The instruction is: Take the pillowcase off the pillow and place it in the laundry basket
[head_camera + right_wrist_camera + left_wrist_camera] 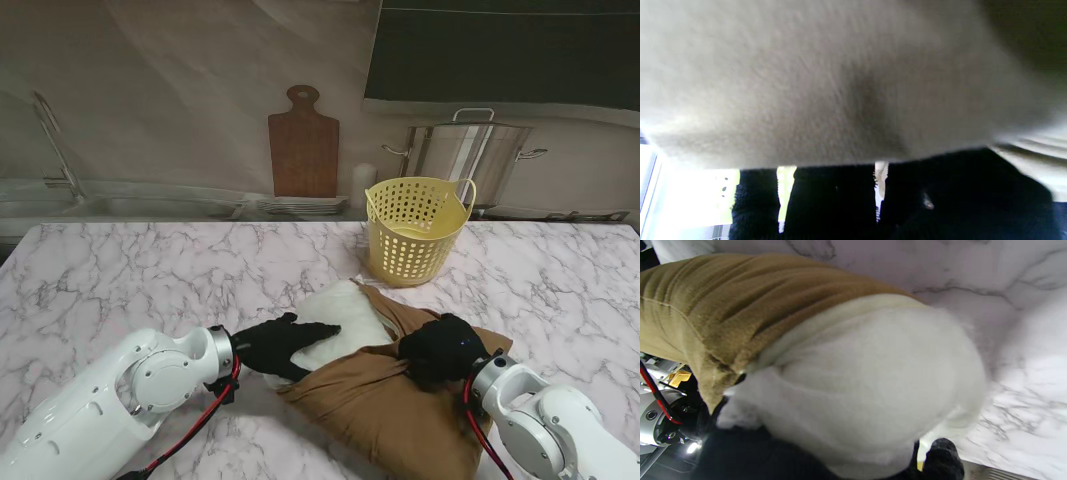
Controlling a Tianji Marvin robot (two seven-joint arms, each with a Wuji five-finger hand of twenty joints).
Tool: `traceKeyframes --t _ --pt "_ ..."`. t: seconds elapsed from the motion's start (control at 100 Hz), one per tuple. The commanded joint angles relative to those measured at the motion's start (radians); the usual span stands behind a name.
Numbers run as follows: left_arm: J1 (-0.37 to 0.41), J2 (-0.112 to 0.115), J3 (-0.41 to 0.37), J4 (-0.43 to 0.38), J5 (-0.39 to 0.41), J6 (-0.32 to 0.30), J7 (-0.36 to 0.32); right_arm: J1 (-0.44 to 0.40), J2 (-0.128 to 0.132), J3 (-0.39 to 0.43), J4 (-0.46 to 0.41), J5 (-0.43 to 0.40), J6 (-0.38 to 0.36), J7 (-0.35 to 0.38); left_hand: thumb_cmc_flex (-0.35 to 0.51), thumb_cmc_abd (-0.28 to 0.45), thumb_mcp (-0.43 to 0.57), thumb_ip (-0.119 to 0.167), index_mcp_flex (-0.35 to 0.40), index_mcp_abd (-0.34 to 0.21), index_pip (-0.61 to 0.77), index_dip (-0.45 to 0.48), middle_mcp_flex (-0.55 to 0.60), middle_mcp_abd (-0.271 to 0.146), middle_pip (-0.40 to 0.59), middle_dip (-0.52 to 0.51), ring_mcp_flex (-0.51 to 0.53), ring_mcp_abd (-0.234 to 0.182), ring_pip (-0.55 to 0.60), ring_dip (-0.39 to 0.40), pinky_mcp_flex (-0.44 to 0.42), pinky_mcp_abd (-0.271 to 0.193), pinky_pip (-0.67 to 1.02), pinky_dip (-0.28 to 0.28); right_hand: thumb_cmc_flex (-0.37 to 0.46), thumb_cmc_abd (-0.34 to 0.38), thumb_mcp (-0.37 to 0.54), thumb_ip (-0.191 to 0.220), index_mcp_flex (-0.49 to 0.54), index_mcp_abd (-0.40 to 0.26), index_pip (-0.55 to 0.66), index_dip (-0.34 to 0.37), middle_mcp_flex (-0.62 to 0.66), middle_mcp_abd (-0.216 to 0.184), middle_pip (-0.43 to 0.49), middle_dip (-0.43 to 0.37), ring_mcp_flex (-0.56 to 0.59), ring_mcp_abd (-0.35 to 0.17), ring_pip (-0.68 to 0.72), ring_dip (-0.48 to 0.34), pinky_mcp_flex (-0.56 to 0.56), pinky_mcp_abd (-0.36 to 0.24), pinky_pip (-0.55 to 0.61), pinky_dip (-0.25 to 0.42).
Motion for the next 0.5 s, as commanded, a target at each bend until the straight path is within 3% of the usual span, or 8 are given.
traceKeyframes --t 0.0,0.09,0.17,0.22,0.28,0.35,0.41,0.49 --pt "-0.013 -0.015 0.031 0.025 -0.017 0.005 -0.019 0.0 0.0 -0.008 0.02 -0.002 0.006 0.004 -0.015 -0.003 0.001 -0.023 -0.019 0.037 0.006 0.0 0.074 0.018 0.033 0.029 0.065 -0.041 0.033 0.021 0.029 -0.03 1.022 0.022 0.179 0.075 0.156 0.1 0.045 -0.036 0.026 0.008 -0.01 -0.003 -0.027 -0.011 0.04 -0.016 -0.006 0.011 -0.011 0.028 0.003 -0.012" --pt "-0.041 -0.017 0.067 0.055 -0.01 0.001 -0.009 0.002 0.0 -0.011 0.022 0.0 0.004 0.002 0.084 -0.149 0.018 -0.009 0.01 0.087 0.014 0.044 0.168 0.036 0.064 0.074 0.157 -0.042 0.086 0.057 0.108 -0.053 1.132 0.019 0.179 0.077 0.157 0.101 0.045 -0.036 0.026 0.009 -0.01 -0.003 -0.027 -0.011 0.041 -0.015 -0.006 0.012 -0.013 0.029 0.002 -0.012" --pt "-0.056 -0.016 0.086 0.072 -0.008 0.005 -0.012 0.002 0.0 -0.011 0.023 0.001 0.003 -0.003 0.218 -0.2 0.034 0.003 0.052 0.095 0.027 0.06 0.291 -0.003 0.113 0.11 0.275 -0.071 0.139 0.096 0.214 -0.091 1.235 -0.001 0.178 0.08 0.156 0.101 0.04 -0.033 0.023 0.009 -0.013 -0.003 -0.028 -0.013 0.04 -0.016 -0.007 0.012 -0.013 0.032 0.003 -0.012" --pt "-0.06 -0.016 0.095 0.077 -0.029 0.021 -0.018 0.001 -0.001 -0.011 0.024 0.002 0.004 -0.012 0.303 -0.19 0.043 0.006 0.084 0.079 0.042 0.067 0.365 -0.037 0.152 0.13 0.342 -0.087 0.16 0.113 0.275 -0.11 1.285 -0.019 0.171 0.088 0.152 0.103 0.022 -0.021 0.014 0.004 -0.018 -0.001 -0.031 -0.015 0.034 -0.015 -0.01 0.011 -0.013 0.029 0.004 -0.012" --pt "-0.069 -0.018 0.108 0.088 -0.036 0.035 -0.019 -0.003 -0.002 -0.01 0.021 0.003 0.005 -0.019 0.339 -0.177 0.049 0.012 0.14 0.073 0.073 0.081 0.452 -0.064 0.198 0.146 0.42 -0.107 0.19 0.126 0.345 -0.124 1.33 -0.021 0.163 0.106 0.103 0.118 -0.016 -0.009 0.013 -0.023 -0.04 0.006 -0.05 -0.027 0.014 -0.014 -0.032 0.006 -0.019 0.026 0.006 -0.011" --pt "-0.086 -0.017 0.131 0.101 -0.055 0.061 -0.035 -0.015 -0.005 -0.005 0.013 0.009 0.009 -0.033 0.368 -0.129 0.047 0.013 0.192 0.071 0.108 0.106 0.495 -0.073 0.223 0.151 0.461 -0.11 0.199 0.133 0.378 -0.117 1.364 -0.03 0.043 0.129 -0.033 0.138 -0.142 0.008 0.116 -0.15 -0.113 0.03 -0.072 -0.055 -0.041 -0.003 -0.084 -0.002 -0.036 0.022 0.003 -0.009" --pt "-0.11 -0.016 0.161 0.115 -0.076 0.082 -0.049 -0.026 -0.011 -0.004 0.008 0.028 0.017 -0.062 0.391 -0.089 0.032 0.01 0.262 0.072 0.175 0.169 0.522 -0.083 0.235 0.139 0.479 -0.108 0.197 0.131 0.383 -0.109 1.381 -0.041 -0.033 0.141 -0.122 0.15 -0.181 0.041 0.112 -0.166 -0.193 0.054 -0.067 -0.135 -0.106 0.014 -0.13 -0.01 -0.06 0.02 0.002 -0.004" --pt "-0.153 -0.017 0.215 0.141 -0.099 0.107 -0.063 -0.045 -0.016 0.002 -0.008 0.037 0.015 -0.101 0.407 -0.044 0.025 0.007 0.324 0.042 0.254 0.288 0.524 -0.085 0.245 0.137 0.476 -0.105 0.197 0.133 0.372 -0.103 1.391 -0.047 -0.114 0.17 -0.203 0.161 -0.183 0.065 0.06 -0.152 -0.292 0.08 -0.097 -0.18 -0.197 0.03 -0.206 -0.036 -0.097 0.02 -0.007 -0.002"
